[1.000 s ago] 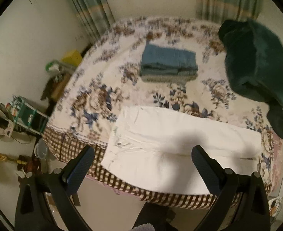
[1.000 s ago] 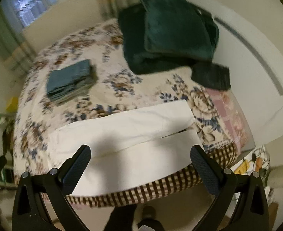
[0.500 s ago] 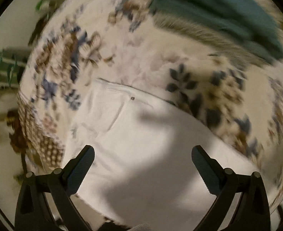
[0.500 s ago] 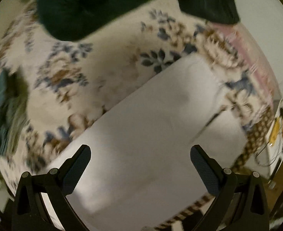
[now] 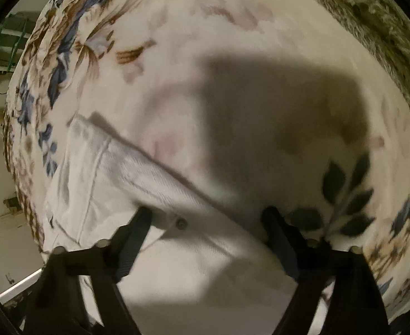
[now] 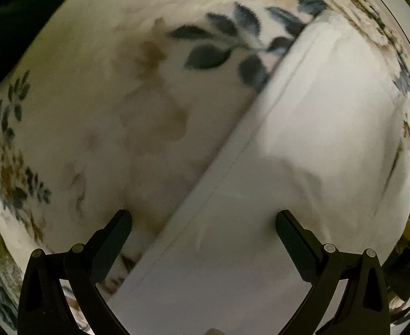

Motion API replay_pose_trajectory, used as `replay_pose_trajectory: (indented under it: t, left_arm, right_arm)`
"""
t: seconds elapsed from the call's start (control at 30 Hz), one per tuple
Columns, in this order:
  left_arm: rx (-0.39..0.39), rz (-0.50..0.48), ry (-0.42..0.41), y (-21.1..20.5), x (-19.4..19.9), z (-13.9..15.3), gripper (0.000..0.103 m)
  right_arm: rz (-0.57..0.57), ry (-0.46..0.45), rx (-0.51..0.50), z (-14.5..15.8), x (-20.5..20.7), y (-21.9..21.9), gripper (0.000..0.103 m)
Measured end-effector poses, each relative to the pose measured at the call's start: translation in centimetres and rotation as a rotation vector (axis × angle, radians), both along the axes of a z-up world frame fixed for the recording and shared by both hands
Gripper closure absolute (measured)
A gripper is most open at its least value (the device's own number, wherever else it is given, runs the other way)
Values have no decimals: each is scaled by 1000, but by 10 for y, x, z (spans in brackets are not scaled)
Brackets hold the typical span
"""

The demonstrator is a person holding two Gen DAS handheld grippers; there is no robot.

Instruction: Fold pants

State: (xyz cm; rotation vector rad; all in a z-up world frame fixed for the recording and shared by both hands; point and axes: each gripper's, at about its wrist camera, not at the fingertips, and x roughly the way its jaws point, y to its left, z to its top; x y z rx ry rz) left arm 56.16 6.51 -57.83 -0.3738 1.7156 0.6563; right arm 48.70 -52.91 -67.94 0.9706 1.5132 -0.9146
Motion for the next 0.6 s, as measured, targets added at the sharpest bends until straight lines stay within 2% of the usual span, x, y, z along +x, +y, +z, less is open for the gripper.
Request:
replay_pose_trajectory:
  t: [0.03, 0.07, 0.1, 0.13, 0.17, 0.2, 0.23, 0.27, 0.3, 0.5, 0.6]
  left_arm:
    - [9, 0, -26, 1, 1, 4, 48]
    - [23, -3, -39, 1, 0, 9, 70]
    - [40, -5, -43, 1, -1, 15, 78]
    - [24, 10, -75, 3, -5, 22, 80]
    - [18, 15, -97, 4, -9, 28, 83]
    - [9, 13, -127, 5, -14, 37, 84]
    - [2, 7, -151, 5, -18, 44, 85]
    - [-2, 1, -174, 5, -24, 56, 91]
    - [-3, -5, -192, 4, -30, 67, 94]
    - [-59, -5, -356, 7, -85, 162, 95]
    - [-75, -13, -437, 11, -131, 206, 95]
  right_arm:
    - [-1, -5, -2, -2, 1, -1, 3]
    - [-1, -8, -6, -2, 1, -2, 10]
    - [6, -6, -10, -1, 1, -1, 14]
    - [9, -5, -15, 3, -1, 1, 29]
    - [18, -12, -28, 7, -3, 2, 53]
    - [23, -18, -31, 12, -4, 2, 66]
    - [21, -38, -27, 16, -6, 2, 90]
    - [17, -58, -20, 21, -9, 2, 94]
    - [17, -77, -22, 28, -13, 2, 95]
    - [63, -228, -21, 89, -50, 11, 98]
    - [82, -289, -14, 119, -79, 14, 98]
